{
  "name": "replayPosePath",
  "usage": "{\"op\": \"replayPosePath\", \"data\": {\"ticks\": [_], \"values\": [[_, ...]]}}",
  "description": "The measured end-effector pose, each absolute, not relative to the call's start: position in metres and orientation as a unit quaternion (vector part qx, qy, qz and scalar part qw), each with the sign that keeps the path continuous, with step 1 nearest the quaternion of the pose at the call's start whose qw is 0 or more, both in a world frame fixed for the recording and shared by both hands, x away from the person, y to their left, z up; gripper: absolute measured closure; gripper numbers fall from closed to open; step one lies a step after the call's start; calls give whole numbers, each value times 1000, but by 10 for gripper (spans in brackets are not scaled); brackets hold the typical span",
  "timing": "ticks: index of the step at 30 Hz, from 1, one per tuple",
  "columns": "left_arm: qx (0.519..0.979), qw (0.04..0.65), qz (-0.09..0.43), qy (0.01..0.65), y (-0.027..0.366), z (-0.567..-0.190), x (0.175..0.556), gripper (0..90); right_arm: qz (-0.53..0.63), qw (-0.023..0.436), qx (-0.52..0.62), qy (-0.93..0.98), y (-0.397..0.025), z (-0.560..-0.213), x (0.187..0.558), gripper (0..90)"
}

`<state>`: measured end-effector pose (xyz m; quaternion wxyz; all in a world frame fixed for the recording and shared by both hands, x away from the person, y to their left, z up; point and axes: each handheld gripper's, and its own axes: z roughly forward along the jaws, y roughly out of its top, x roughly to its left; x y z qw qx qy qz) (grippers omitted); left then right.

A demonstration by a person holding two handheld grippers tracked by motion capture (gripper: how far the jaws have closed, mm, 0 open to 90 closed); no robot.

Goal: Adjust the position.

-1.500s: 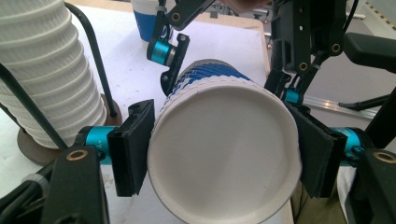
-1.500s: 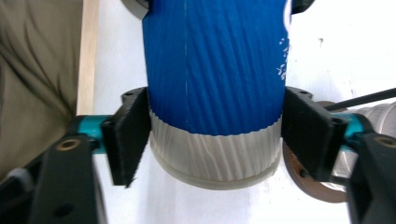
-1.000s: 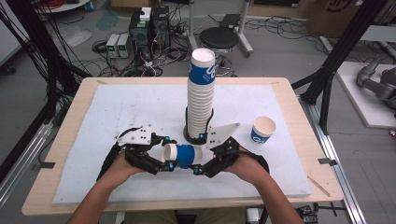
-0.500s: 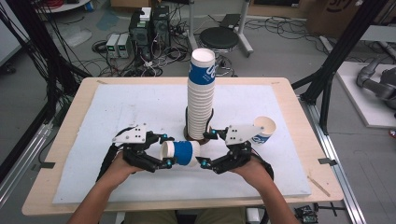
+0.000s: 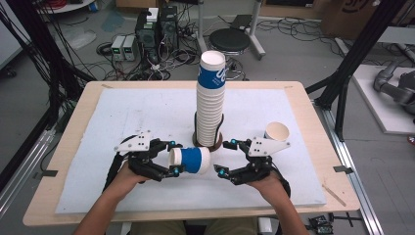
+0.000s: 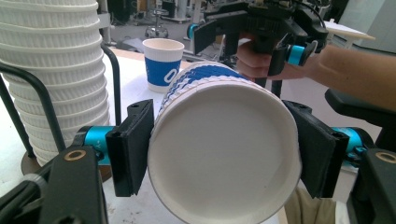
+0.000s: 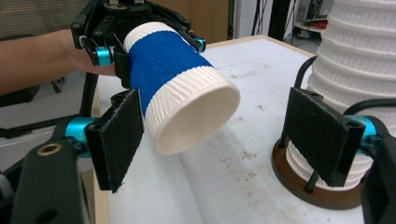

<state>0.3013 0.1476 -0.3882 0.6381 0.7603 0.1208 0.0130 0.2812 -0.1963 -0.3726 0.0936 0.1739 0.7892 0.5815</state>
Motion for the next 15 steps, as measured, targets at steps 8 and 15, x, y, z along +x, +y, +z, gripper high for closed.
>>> {"op": "replayPosePath", "data": {"ticks": [8, 15], "values": [[758, 640, 15, 124, 149, -390, 302, 291, 586, 82, 186, 784, -200, -381, 280, 206], [753, 647, 10, 116, 148, -390, 300, 290, 583, 74, 184, 788, -199, -387, 281, 206]]}}
